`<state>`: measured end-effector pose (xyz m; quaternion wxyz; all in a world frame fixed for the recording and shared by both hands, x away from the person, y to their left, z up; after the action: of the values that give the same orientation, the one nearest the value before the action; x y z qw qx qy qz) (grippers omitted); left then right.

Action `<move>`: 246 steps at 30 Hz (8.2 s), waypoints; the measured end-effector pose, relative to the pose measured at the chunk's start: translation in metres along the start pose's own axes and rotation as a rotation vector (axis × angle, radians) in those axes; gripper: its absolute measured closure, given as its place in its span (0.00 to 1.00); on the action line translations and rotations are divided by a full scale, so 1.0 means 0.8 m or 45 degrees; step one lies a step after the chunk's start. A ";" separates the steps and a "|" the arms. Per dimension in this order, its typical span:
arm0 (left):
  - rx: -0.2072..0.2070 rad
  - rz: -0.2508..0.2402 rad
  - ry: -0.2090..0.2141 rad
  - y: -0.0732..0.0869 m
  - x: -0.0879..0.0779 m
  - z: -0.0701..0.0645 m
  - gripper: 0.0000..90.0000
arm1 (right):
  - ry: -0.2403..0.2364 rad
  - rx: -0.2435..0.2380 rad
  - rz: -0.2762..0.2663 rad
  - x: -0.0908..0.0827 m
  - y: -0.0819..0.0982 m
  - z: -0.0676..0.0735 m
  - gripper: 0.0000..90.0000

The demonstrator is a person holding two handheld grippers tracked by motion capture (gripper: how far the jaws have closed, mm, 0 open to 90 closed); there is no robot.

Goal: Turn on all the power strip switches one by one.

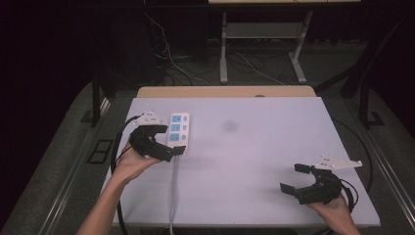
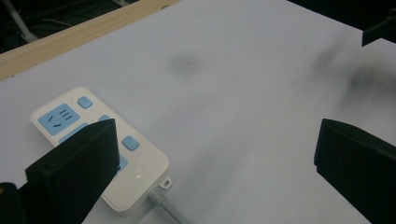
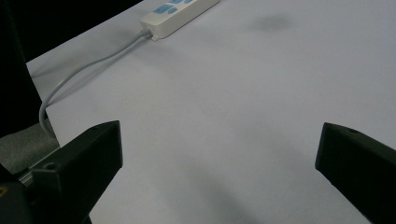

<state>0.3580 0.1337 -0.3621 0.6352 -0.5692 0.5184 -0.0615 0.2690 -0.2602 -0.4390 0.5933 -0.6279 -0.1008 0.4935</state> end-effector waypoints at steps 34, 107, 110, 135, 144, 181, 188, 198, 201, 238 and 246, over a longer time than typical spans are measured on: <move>0.060 0.208 -0.047 -0.028 0.046 0.041 0.00 | -0.001 0.004 0.006 0.000 0.002 -0.001 0.01; 0.035 0.481 -0.102 0.014 0.134 0.103 0.99 | -0.001 0.005 0.016 -0.001 0.005 -0.006 0.01; 0.027 0.469 -0.107 0.014 0.135 0.104 0.99 | -0.001 0.007 0.017 -0.001 0.006 -0.006 0.01; -0.077 0.462 -0.090 0.019 0.137 0.108 1.00 | 0.016 -0.007 -0.006 -0.007 0.002 -0.005 0.00; -0.059 0.467 -0.111 0.019 0.137 0.106 1.00 | 0.019 0.002 -0.003 -0.006 0.003 -0.008 0.01; 0.003 0.462 -0.115 -0.021 0.110 0.105 0.99 | 0.025 0.013 0.001 -0.005 0.005 -0.011 0.01; 0.019 0.459 -0.139 -0.035 0.108 0.107 0.99 | 0.023 0.014 0.004 -0.005 0.006 -0.011 0.01; 0.020 0.438 -0.159 -0.057 0.116 0.116 0.99 | 0.025 0.017 0.002 -0.006 0.007 -0.013 0.01; 0.016 0.433 -0.159 -0.062 0.119 0.118 0.99 | 0.021 0.021 0.007 -0.005 0.007 -0.013 0.01; -0.042 0.508 -0.156 -0.014 0.158 0.137 0.99 | 0.023 0.016 0.017 -0.004 0.009 -0.014 0.01; -0.050 0.513 -0.141 -0.012 0.160 0.134 0.99 | 0.023 0.017 0.016 -0.004 0.009 -0.014 0.01</move>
<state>0.4993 0.1155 -0.4498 0.6509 -0.4688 0.5872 0.1084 0.2724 -0.2717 -0.4458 0.5952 -0.6291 -0.0884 0.4921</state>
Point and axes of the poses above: each handheld gripper's, and its own axes: x roughly forward along the jaws, y roughly out of its underside, z roughly to its left, the point moved 6 cm from there along x, roughly forward along the jaws, and after that the axes turned 6 degrees about -x, right-handed, at the moved point
